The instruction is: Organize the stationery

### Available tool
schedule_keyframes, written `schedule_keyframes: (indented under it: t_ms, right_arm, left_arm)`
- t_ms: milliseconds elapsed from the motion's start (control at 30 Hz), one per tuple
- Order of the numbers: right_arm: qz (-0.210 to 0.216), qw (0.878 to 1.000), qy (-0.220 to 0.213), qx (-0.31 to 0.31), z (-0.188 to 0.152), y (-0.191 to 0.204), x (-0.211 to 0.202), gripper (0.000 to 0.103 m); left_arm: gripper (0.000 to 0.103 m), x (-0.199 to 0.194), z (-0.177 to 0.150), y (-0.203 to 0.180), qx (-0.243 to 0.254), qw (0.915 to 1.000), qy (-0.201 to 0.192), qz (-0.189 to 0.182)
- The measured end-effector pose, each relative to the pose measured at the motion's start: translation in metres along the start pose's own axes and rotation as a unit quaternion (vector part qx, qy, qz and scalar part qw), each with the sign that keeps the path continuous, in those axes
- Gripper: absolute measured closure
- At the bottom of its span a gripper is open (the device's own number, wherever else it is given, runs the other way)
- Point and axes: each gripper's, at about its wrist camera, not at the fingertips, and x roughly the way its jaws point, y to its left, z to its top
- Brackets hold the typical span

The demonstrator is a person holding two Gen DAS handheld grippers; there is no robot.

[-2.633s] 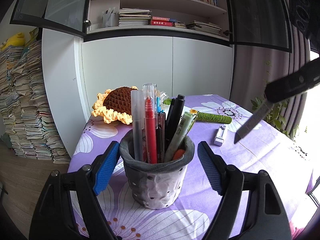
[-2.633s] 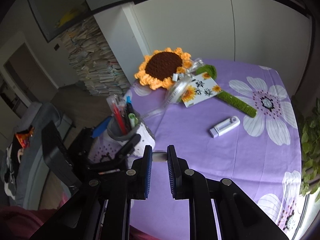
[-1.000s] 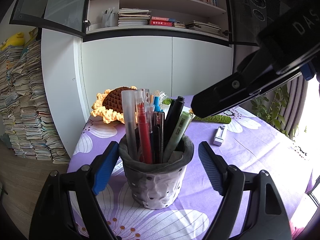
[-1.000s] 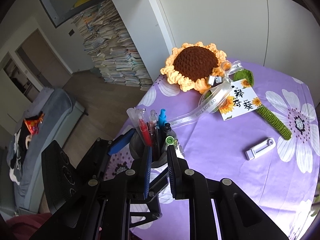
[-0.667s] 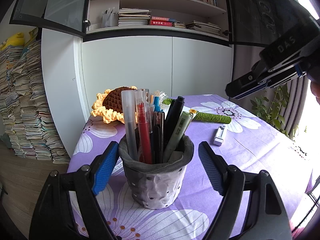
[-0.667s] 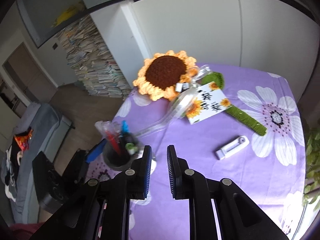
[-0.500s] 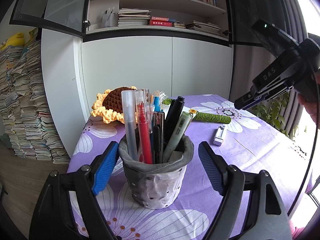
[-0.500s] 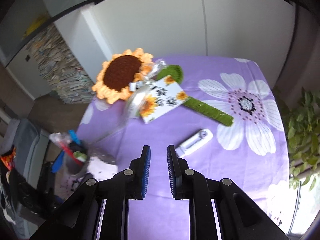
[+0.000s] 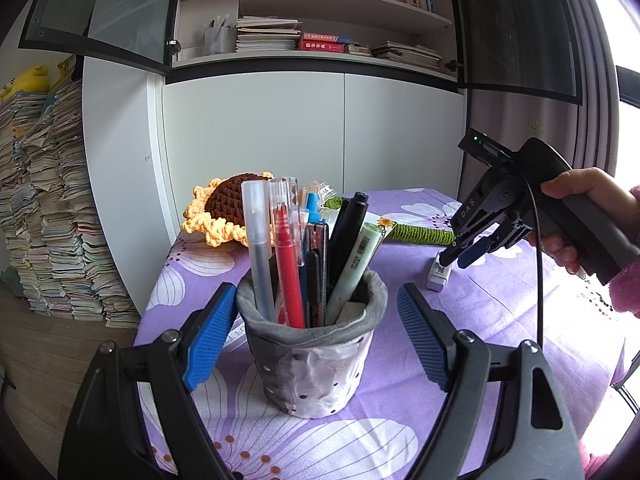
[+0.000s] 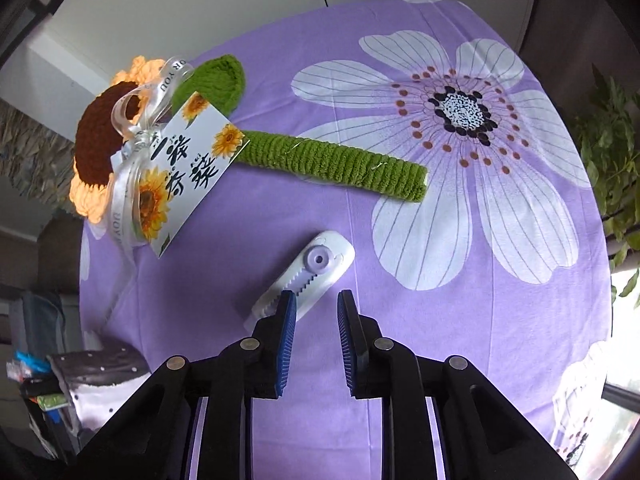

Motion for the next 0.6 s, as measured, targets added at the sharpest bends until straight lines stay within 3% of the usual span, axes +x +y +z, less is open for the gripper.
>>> schedule_keyframes:
  t_ms: [133,467,600]
  right_arm:
    - [0.006,0.999,-0.005,0.037,0.007,-0.006,0.001,0.06]
    - [-0.029,0.999,-0.005,0.028,0.019,0.003,0.013,0.06]
    - [-0.062,0.997,-0.018,-0.046,0.01,0.029,0.017,0.06]
  left_arm:
    - [0.022,0.0,0.0,0.0,0.0,1.0,0.0,0.0]
    - [0.022,0.0,0.0,-0.001,0.0,1.0,0.001,0.0]
    - [0.022,0.0,0.001,-0.002,0.0,1.0,0.001,0.0]
